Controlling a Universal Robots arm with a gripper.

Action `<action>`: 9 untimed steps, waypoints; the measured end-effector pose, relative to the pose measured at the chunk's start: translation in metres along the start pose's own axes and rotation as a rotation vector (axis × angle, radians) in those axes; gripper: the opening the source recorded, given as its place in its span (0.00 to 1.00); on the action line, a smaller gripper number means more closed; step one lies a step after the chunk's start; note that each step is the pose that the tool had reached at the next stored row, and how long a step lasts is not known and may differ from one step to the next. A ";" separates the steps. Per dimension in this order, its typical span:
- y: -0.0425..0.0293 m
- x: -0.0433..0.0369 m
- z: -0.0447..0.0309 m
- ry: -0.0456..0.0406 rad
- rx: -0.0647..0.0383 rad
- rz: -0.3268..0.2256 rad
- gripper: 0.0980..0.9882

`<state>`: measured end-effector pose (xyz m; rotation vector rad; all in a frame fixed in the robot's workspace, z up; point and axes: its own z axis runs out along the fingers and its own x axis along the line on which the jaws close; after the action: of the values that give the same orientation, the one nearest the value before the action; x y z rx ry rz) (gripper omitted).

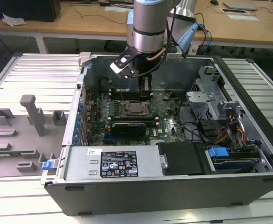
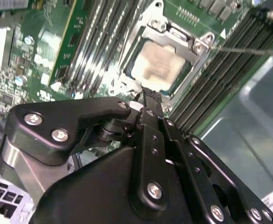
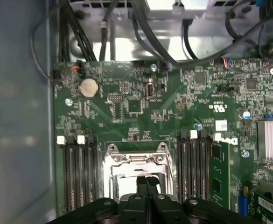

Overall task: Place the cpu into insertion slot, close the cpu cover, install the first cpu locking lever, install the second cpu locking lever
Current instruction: 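Close the cpu cover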

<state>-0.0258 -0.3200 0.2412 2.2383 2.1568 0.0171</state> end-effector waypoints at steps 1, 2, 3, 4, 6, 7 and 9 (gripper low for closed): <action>-0.0017 -0.0010 0.0012 0.0001 0.000 0.000 0.01; -0.0028 -0.0013 0.0021 0.0003 0.000 0.000 0.01; -0.0050 -0.0016 0.0033 0.0003 0.000 0.000 0.01; -0.0072 -0.0016 0.0045 0.0007 0.000 0.000 0.01; -0.0117 -0.0018 0.0073 0.0016 0.000 0.000 0.01; -0.0143 -0.0018 0.0094 0.0028 0.000 0.000 0.01; -0.0166 -0.0019 0.0124 0.0041 0.000 0.000 0.01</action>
<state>-0.0421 -0.3215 0.2283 2.2406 2.1586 0.0216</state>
